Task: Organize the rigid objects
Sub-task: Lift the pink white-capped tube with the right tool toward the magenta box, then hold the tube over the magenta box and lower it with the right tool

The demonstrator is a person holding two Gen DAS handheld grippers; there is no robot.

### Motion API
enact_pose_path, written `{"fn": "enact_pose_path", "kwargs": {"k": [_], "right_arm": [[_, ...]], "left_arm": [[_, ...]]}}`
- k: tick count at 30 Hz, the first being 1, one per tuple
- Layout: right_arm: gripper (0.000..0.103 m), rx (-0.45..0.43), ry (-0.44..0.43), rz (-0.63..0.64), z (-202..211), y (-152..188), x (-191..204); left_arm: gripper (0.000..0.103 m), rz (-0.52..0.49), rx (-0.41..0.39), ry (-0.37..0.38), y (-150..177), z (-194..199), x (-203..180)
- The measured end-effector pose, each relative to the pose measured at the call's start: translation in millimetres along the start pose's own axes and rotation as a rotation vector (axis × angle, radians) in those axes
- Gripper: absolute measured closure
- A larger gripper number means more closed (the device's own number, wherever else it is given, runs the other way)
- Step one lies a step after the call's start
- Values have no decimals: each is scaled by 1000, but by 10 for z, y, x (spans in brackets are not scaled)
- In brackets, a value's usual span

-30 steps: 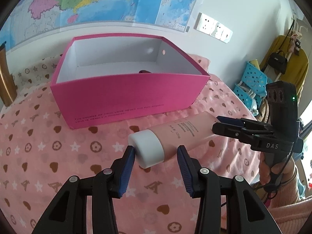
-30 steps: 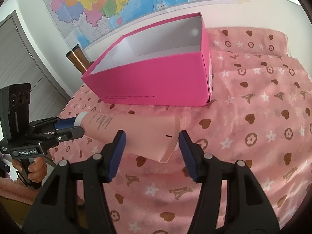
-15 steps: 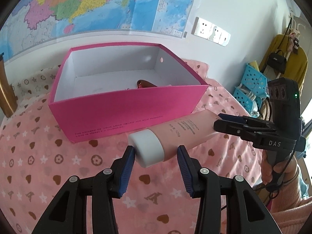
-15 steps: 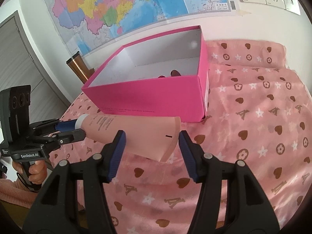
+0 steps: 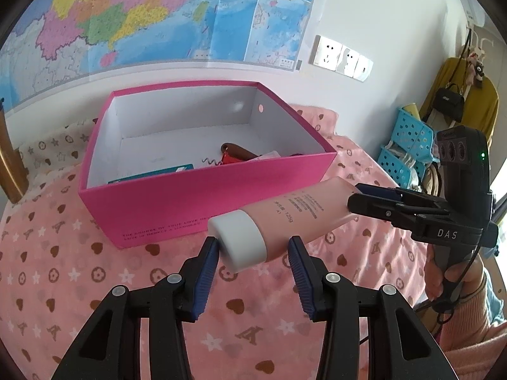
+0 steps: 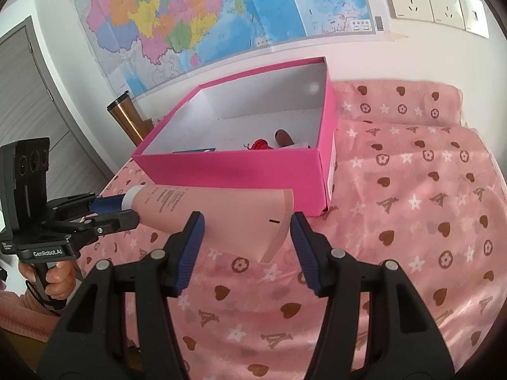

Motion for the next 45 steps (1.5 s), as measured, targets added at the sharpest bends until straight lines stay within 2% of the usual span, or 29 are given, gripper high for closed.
{"fn": "enact_pose_path", "kwargs": {"k": [45], "right_arm": [[44,-38,2,31,-22,-293,14]], "left_arm": [[55,-40,-41,-28,-307,-23,101]]}}
Point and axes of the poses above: each gripper's, at about its wrist camera, not at the fingertips, and z roughly against the way its jaws point, x to its left, y to its underside, the point moved 7 cm from there along -z, roughly the way its jaws point, and after that the axes turned 14 degrees about -z, right-handed, at the moved point
